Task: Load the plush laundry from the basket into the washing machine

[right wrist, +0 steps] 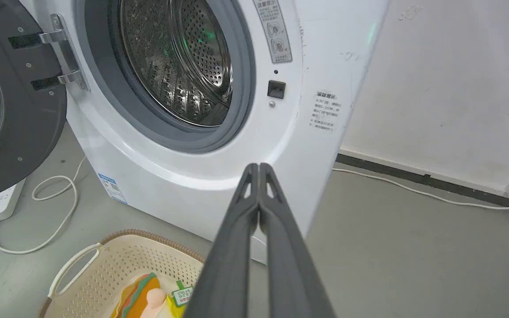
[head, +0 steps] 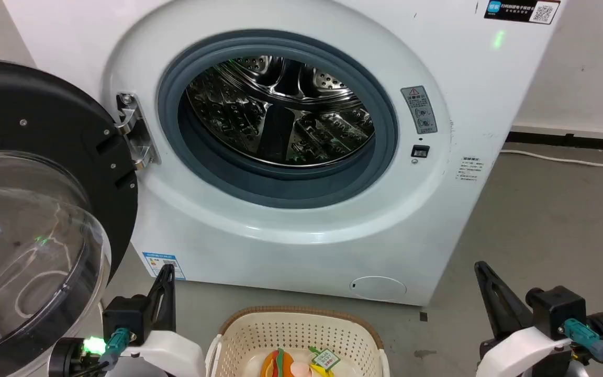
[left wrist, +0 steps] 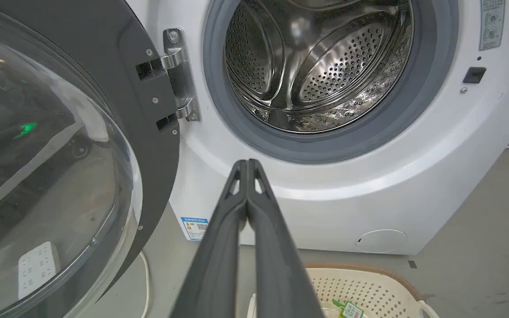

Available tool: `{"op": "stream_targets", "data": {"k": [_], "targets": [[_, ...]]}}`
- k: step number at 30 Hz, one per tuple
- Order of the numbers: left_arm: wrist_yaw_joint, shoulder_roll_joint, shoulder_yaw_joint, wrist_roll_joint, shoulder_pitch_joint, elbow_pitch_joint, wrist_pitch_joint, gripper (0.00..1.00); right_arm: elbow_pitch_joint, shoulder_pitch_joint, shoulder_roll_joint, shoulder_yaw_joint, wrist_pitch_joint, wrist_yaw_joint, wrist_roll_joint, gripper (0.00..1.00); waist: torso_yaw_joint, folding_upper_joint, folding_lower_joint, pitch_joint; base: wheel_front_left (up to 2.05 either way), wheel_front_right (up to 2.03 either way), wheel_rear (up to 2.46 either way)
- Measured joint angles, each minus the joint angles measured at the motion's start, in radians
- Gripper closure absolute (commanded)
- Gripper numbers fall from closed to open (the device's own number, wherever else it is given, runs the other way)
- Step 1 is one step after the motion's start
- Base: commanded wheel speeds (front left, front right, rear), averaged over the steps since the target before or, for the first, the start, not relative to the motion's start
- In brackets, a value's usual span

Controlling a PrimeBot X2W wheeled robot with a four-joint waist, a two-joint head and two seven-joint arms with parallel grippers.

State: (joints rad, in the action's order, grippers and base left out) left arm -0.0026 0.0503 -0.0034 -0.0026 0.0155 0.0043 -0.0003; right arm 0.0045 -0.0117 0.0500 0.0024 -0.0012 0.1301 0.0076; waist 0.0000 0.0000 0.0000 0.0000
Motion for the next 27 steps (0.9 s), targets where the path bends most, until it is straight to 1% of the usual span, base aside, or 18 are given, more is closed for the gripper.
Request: {"op": "stream_targets", "data": {"k": [27], "targets": [[0.000, 0.000, 0.000, 0.000, 0.000, 0.000, 0.000, 1.00, 0.000, 0.000, 0.000, 0.000, 0.000, 0.000, 0.000, 1.00, 0.000, 0.0000, 0.0000, 0.000, 0.00, 0.00, 0.00]]}}
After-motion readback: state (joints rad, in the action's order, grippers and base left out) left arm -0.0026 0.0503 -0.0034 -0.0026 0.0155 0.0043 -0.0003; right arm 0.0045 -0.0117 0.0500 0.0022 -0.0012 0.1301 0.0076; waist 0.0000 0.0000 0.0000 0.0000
